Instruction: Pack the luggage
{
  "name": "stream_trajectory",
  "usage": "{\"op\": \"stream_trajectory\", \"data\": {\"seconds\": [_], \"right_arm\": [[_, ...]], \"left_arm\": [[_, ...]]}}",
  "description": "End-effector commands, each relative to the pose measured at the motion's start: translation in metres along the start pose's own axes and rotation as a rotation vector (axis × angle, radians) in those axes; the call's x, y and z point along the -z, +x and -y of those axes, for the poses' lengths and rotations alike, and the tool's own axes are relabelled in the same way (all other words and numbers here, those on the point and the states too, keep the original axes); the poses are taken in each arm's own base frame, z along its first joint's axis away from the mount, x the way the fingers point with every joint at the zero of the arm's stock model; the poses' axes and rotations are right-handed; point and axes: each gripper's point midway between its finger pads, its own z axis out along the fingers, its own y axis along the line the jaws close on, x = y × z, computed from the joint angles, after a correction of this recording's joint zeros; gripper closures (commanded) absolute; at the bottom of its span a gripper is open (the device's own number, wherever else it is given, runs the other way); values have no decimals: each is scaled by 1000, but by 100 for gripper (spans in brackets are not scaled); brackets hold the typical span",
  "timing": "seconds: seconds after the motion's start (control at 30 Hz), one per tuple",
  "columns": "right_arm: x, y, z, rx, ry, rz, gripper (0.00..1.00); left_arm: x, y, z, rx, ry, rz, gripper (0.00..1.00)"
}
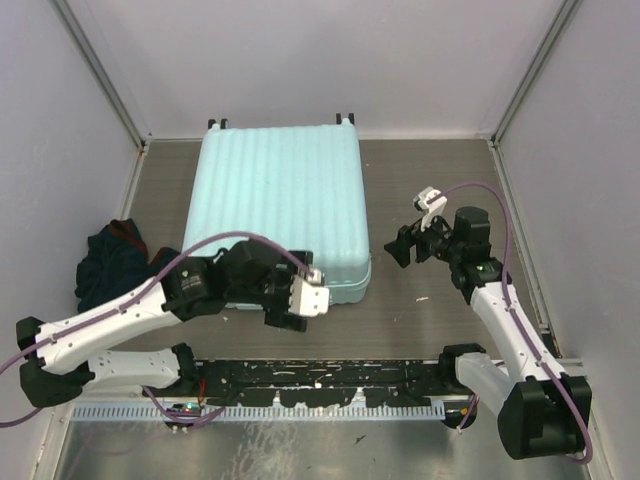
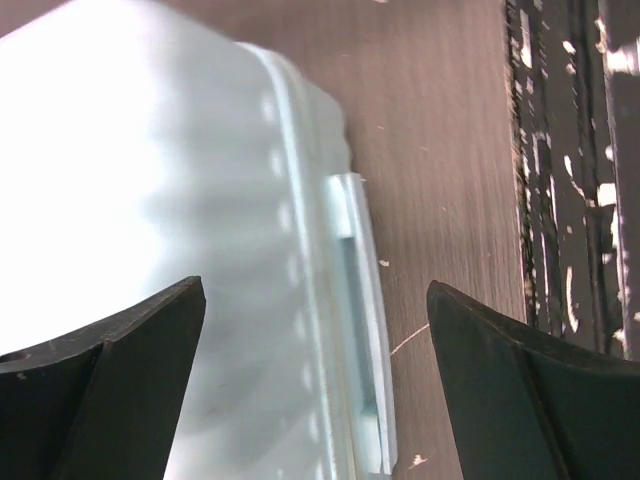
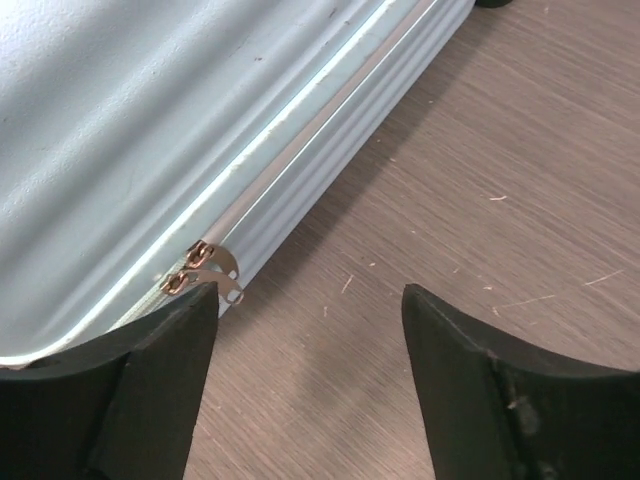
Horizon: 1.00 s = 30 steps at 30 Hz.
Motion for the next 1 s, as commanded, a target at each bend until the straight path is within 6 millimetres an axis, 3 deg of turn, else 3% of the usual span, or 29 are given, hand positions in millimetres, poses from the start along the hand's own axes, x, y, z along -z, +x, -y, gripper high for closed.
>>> {"op": "stream_trajectory", "data": {"seconds": [0.0,0.07,0.17,0.27,0.4,0.43,0.57,0.7,0.77,0.97], "right_arm": [[6,-41,16,52,79,60,17],[4,-43,20,37,86,34,8],[0,-44,23,14,82,-11,1],[-4,-46,27,0,68,-61,0],[-8,-41,31,5,50,-133,0],[-8,-41,32,9,46,-144,0],[-14,-37,37,-4,38,-190,0],[-21,-29,40,-25,30,-227,0],[-23,-24,41,-31,26,-242,0],[-23,-15,43,-17,22,-273,0]], "left_arm": [[24,-10,-46,285,-109,-10,5],[33,-7,-73,419,-147,-3,0],[52,4,-111,639,-205,19,2],[78,21,-152,840,-303,55,2],[113,66,-190,1130,-423,83,2],[129,85,-199,1218,-475,90,2],[168,140,-206,1438,-588,98,2],[186,184,-196,1599,-652,72,2],[181,192,-187,1625,-625,58,2],[140,185,-172,1712,-422,162,2]]}}
